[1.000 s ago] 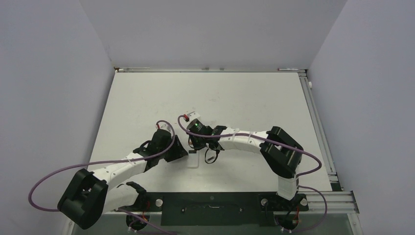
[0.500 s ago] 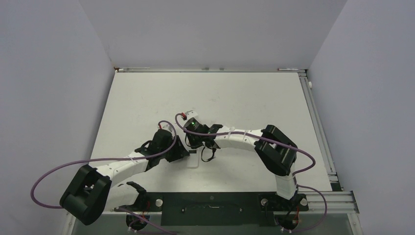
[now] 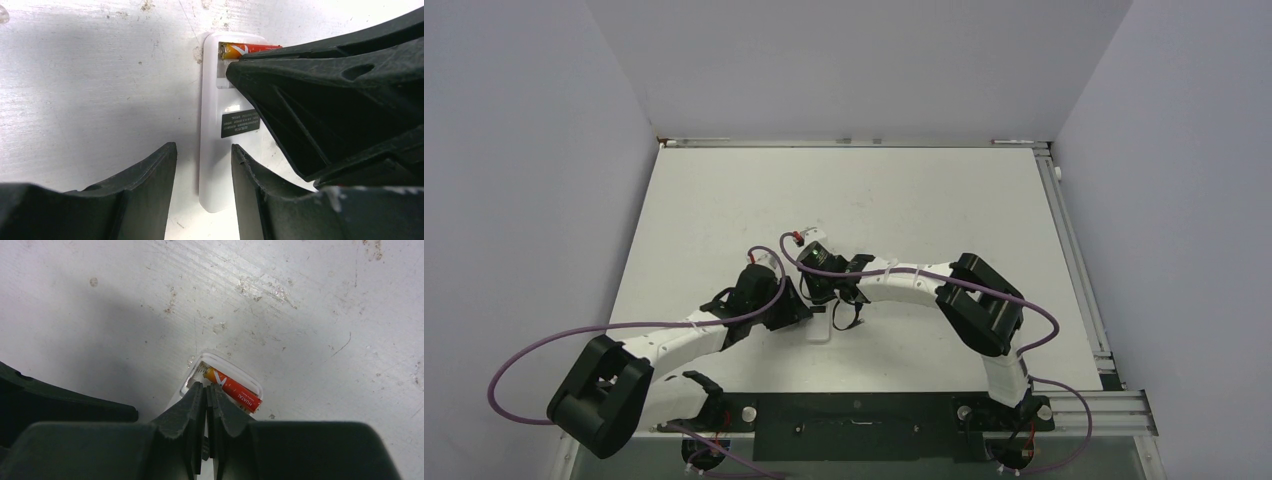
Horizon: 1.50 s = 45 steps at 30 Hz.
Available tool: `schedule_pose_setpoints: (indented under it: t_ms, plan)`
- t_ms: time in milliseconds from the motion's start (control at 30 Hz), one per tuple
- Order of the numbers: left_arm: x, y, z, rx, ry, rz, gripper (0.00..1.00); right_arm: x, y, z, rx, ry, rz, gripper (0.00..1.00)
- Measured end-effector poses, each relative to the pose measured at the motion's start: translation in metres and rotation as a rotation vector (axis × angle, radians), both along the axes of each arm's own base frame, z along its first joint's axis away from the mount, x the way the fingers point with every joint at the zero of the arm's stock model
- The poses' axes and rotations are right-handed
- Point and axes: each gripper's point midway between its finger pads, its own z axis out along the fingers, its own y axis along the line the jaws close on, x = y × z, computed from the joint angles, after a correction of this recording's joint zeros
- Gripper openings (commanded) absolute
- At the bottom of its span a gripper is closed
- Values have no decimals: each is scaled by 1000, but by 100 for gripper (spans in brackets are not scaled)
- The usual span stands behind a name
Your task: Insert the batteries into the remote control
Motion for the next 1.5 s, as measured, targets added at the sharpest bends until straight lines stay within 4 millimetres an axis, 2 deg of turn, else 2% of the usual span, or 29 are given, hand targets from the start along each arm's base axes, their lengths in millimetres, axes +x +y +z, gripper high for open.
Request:
schedule_pose_setpoints:
  t_ms: [867,1067,1167,1367,1500]
  plan:
    - [0,-1,0,-5,-4,-1,41,0,1,0,13,8,-26,9]
    - [0,-1,0,-5,-4,-1,41,2,1,2,17,3,-39,13]
    - [0,0,0,-5,-5,-1,41,3,0,8,23,-7,-46,15]
    - [-2,2,0,6,0,4,42,3,-6,32,55,-42,-57,25]
    - [-1,5,1,21,0,10,50,3,-14,44,64,-67,-71,30]
